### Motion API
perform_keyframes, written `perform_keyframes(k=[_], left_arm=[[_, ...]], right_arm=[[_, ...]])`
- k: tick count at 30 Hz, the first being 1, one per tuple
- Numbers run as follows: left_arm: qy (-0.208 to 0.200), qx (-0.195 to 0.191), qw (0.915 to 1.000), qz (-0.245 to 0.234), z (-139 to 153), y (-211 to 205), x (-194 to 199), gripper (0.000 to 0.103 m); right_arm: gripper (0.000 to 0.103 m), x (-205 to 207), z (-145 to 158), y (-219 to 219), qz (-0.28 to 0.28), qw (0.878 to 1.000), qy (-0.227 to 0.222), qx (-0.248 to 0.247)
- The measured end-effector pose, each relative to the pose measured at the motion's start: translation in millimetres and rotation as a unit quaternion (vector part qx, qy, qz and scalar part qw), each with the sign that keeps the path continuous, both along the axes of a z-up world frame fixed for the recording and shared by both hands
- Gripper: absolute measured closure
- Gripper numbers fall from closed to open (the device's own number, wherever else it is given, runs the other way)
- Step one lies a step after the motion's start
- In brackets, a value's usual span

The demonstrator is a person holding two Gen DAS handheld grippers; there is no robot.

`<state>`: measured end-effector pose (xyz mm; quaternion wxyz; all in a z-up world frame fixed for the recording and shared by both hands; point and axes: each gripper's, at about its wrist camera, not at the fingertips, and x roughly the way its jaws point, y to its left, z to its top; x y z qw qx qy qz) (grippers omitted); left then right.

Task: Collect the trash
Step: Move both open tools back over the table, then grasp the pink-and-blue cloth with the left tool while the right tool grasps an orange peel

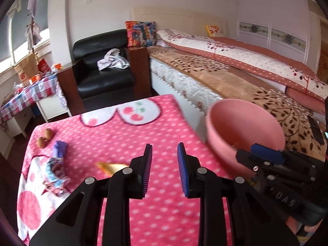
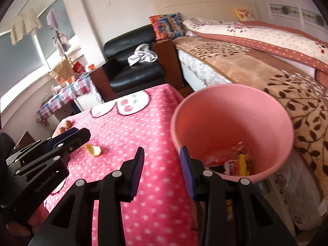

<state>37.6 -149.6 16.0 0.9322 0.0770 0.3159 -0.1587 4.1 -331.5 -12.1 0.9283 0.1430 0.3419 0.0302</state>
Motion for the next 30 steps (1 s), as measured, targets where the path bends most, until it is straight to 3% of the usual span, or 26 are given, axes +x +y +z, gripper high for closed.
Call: perform_keyframes(k=[15,18,20,30], left_arm=[[0.003,0.029,0.9982,0.052,-9.0,129.0,-4.3,0.078],[0.012,0.036,0.9977,0.056,-15.6,157.5,-2.7,0.067],[0.021,0.037,0.9975,0.056,-20.0,172.1,0.5,0.066],[0.044,0.068,0.9965,0.022,-37.5,198.6,36.4,0.065]], right_arm=[[0.067,29.0,-4.7,83.4,0.080,0.997,0.016,-0.014],[0.067,37.0,-8.7,96.8,0.092,0.995,0.023,-0.016],[0.067,42.3,-11.7,105.0,0.099,0.995,0.027,-0.015],[0.065,71.6,-21.5,136.2,0.121,0.992,0.040,-0.013]])
